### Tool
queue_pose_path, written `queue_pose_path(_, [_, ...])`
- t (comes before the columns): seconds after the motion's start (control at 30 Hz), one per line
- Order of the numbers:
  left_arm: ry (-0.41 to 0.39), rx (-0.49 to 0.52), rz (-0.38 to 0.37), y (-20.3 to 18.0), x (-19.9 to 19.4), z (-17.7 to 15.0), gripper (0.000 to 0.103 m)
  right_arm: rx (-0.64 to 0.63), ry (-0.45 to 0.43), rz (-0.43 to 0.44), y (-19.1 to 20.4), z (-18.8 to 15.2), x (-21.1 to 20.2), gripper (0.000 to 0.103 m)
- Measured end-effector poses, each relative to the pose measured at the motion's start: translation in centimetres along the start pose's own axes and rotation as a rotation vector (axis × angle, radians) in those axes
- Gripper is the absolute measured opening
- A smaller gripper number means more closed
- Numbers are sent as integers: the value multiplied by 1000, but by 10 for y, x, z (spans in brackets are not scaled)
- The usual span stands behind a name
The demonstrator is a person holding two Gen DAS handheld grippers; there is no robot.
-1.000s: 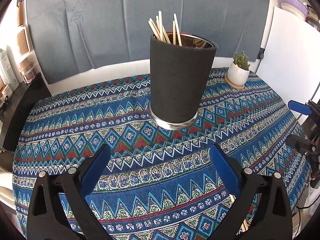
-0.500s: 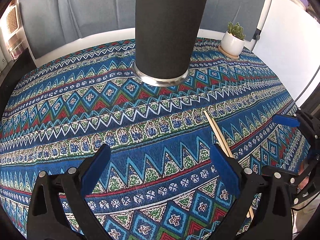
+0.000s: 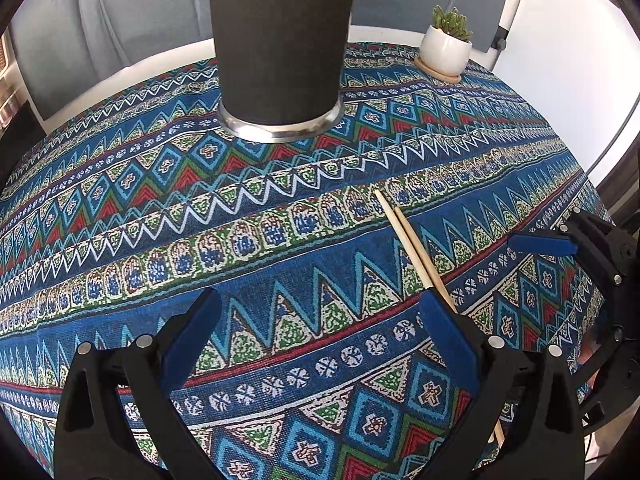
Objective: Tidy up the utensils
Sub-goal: 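Close the left gripper on one wooden stick while the right gripper closes on the other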
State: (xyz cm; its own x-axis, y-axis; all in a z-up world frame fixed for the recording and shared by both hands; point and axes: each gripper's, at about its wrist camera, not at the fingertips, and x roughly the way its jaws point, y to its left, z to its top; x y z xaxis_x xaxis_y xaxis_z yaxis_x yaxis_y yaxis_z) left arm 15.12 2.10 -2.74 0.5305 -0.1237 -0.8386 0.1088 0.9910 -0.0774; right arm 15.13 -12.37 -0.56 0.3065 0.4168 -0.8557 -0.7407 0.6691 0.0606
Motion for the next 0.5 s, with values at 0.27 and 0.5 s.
queue_pose_path(0.27, [22, 28, -2, -15, 11, 6, 97, -4, 5, -30, 0, -1, 0, 94])
queue_pose_path(0.5, [7, 75, 25, -31, 17, 8, 97, -24, -3, -58, 0, -5, -3, 95])
